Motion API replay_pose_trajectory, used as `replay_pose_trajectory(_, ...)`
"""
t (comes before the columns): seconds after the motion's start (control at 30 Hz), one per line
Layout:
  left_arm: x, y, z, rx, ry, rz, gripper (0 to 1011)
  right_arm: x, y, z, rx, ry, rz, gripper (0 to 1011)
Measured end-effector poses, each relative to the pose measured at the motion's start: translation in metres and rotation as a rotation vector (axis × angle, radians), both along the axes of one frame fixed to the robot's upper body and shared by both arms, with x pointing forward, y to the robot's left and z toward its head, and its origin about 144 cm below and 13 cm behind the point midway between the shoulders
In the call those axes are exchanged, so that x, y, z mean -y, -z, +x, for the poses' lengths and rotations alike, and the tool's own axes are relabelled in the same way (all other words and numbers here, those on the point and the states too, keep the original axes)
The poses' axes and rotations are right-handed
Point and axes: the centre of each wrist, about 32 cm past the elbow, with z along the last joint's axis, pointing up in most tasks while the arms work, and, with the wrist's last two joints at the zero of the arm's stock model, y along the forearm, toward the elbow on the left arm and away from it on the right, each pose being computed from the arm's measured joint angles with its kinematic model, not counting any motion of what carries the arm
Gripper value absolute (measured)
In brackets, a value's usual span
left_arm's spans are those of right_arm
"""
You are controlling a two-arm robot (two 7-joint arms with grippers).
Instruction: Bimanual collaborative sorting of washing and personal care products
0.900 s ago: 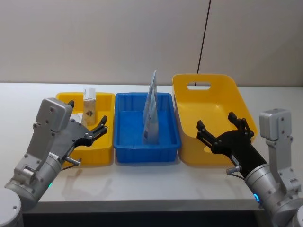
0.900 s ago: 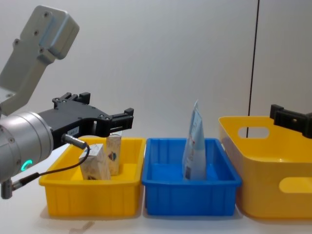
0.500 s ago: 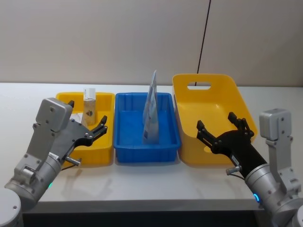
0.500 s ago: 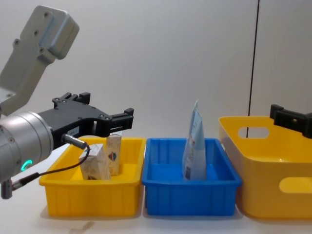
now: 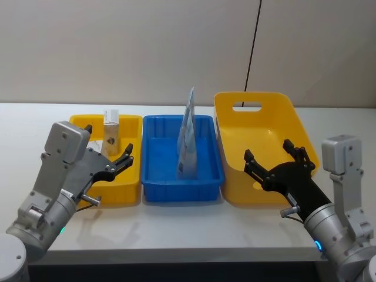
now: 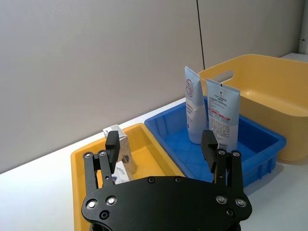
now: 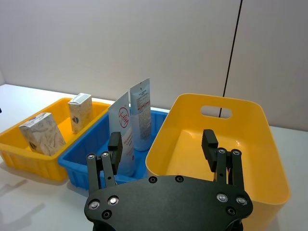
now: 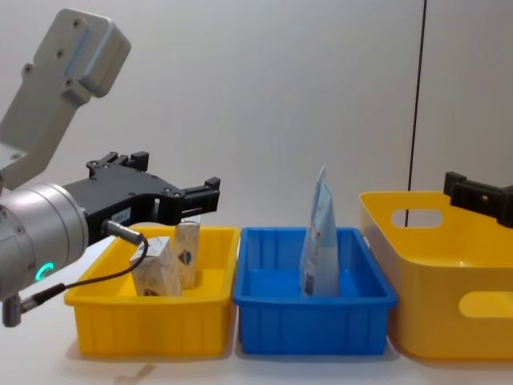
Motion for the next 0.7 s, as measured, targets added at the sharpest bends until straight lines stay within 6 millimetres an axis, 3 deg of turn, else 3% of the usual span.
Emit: replay_pose_trajectory(0.7, 0.016, -0.001, 0.012, -0.049, -0.023, -0.062, 1001, 0.0, 0.0, 0.0, 0.0, 0.0, 0.0, 1000)
